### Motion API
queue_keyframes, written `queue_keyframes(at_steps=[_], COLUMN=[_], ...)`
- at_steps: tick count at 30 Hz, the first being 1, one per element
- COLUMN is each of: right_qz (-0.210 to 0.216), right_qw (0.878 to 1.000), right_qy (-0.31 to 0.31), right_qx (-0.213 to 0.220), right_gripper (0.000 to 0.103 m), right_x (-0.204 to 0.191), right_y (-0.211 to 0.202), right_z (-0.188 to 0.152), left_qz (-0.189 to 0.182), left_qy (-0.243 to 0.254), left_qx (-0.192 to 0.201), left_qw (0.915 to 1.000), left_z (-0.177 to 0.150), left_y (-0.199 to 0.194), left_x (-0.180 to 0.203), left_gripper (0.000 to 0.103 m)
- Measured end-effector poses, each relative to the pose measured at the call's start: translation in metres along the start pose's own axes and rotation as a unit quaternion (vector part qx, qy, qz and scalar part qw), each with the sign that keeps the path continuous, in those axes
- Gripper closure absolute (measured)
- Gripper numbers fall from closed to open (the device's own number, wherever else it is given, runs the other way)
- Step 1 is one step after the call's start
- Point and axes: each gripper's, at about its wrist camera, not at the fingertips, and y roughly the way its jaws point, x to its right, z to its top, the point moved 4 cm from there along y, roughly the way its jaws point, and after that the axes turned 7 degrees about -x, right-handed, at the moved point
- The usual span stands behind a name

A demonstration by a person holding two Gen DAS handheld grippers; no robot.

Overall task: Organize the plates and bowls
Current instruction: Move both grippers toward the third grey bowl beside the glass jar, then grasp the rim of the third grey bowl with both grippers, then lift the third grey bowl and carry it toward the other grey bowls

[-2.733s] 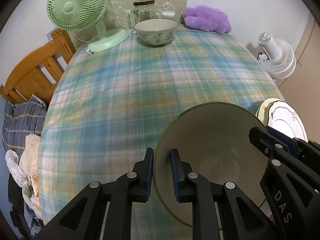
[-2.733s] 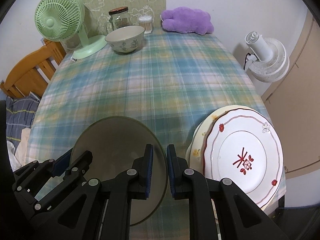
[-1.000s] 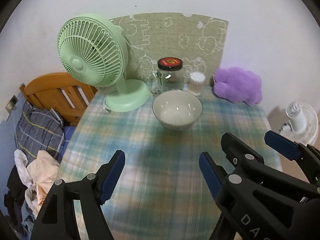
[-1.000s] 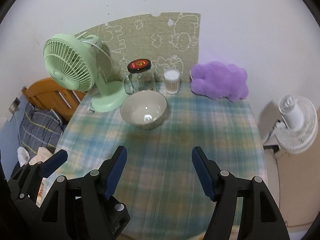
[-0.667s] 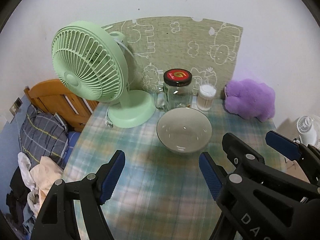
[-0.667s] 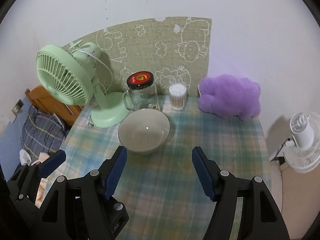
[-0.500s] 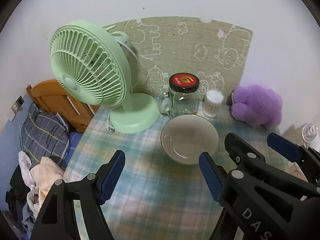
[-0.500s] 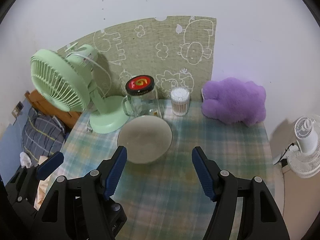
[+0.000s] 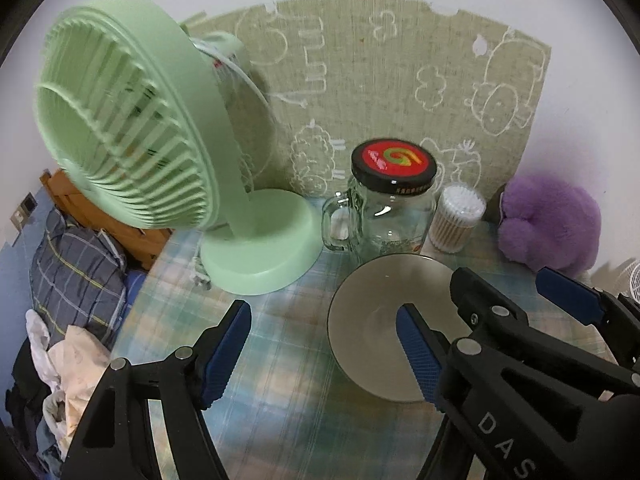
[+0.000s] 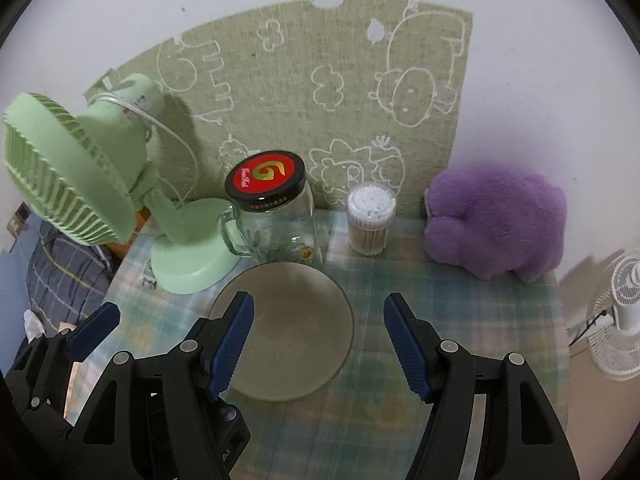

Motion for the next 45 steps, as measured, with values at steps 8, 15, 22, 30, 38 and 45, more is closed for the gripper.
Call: queue_keyframes(at_steps=[8,15,22,30,38,45], right_qz=[-0.002,-0.011,-0.023,-0.042,-0.040,-0.042], right_qw=[1.000,0.999,0.999,0.998,0.998,0.998], right_qy=[0.008,0.011,0.005,0.000,0.001,-0.002], right_qx=[-0.020,-0.036,-0.049,-0.040,-0.047,-0.045], right_gripper=[0.032,0.047,0.075,0.086,0.086,0.086], right_x=[0.004,0.010,0.017,0.021,0.023,0.020], right_y=[0.043,0.067,0.085,0.084,0.077,0.060], right_z=[0.003,0.000,-0.006,-0.003,-0.008,-0.015], left_qz=[-0.010,-0.025,-0.022,-0.011,-0.009,-0.011], left_qy=[0.006,0.013,0.022,0.021,0.025,0.023], left_qx=[-0.022,-0.039,-0.046,-0.055,-0.057,-0.056], left_qw=[0.9997,0.9988,0.9985,0.9982,0.9980,0.9981], left_z=[-0.001,-0.006,-0.010,-0.009,-0.014,-0.021], left_y=[0.038,0.061,0.074,0.077,0.066,0.048], left_x=[0.003,0.009,0.016,0.015,0.018,0.017], left_gripper=[0.039,0.061,0.075,0.078,0.079,0.079])
